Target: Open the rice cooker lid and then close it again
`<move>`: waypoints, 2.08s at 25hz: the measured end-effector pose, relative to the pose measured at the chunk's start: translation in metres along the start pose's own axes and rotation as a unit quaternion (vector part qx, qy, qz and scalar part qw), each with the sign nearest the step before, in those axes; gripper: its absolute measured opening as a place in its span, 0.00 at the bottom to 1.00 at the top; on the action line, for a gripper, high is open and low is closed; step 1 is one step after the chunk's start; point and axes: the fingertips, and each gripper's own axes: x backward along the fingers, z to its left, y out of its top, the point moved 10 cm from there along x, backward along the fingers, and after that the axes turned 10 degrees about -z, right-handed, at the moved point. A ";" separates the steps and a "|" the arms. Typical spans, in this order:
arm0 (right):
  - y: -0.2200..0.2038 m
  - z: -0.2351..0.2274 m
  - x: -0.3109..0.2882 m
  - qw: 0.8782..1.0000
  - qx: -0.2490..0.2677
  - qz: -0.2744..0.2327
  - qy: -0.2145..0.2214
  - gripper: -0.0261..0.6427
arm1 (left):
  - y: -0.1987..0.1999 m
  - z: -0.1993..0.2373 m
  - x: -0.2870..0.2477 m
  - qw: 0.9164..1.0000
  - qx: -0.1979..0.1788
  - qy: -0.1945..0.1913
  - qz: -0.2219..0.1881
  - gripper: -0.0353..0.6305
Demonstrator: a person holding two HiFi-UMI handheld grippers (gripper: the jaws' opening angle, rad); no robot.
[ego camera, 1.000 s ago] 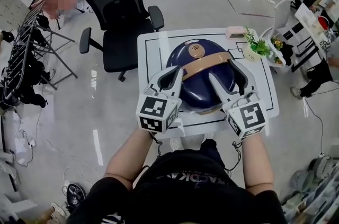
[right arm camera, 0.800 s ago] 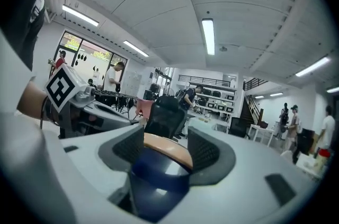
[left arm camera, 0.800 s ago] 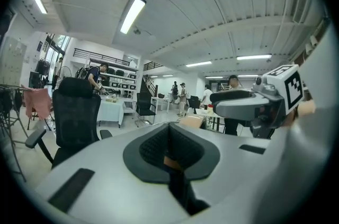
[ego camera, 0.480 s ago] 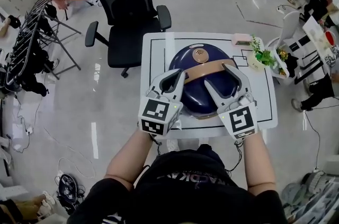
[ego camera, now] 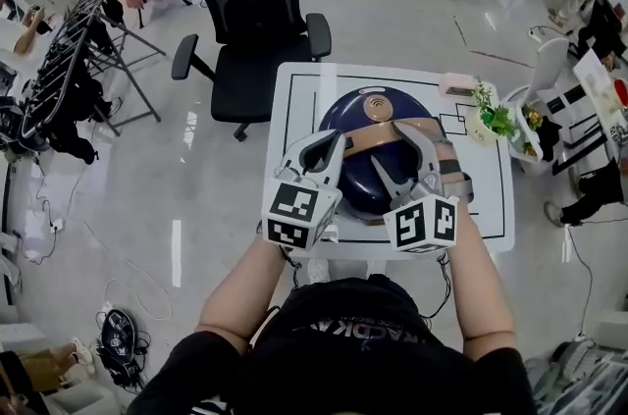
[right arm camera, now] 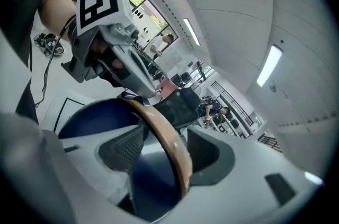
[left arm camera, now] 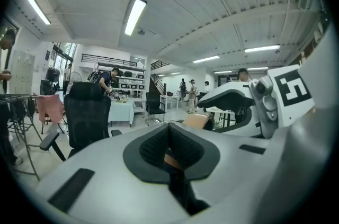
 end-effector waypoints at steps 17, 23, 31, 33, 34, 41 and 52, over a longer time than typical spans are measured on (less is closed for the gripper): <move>0.001 0.004 -0.030 0.992 0.125 0.026 0.017 0.40 | -0.001 -0.003 -0.001 1.000 -0.008 0.018 0.003 0.06; 0.002 0.012 -0.035 0.986 0.164 0.031 0.021 0.32 | -0.001 -0.004 -0.001 1.000 -0.005 0.021 0.003 0.06; 0.003 0.014 -0.037 0.986 0.164 0.039 0.017 0.31 | -0.003 -0.005 -0.001 1.000 0.002 0.028 0.001 0.06; 0.003 0.013 -0.038 0.986 0.160 0.040 0.017 0.31 | -0.003 -0.004 -0.001 1.000 0.002 0.030 0.002 0.06; 0.003 0.013 -0.038 0.986 0.158 0.039 0.017 0.31 | -0.002 -0.005 -0.001 1.000 0.001 0.031 0.003 0.06; 0.003 0.009 -0.038 0.990 0.133 0.033 0.019 0.31 | 0.002 -0.005 -0.002 0.999 -0.001 0.035 0.011 0.06; -0.002 -0.028 -0.022 1.000 0.023 -0.007 0.000 0.31 | 0.043 -0.007 0.013 0.997 -0.006 0.051 -0.056 0.22</move>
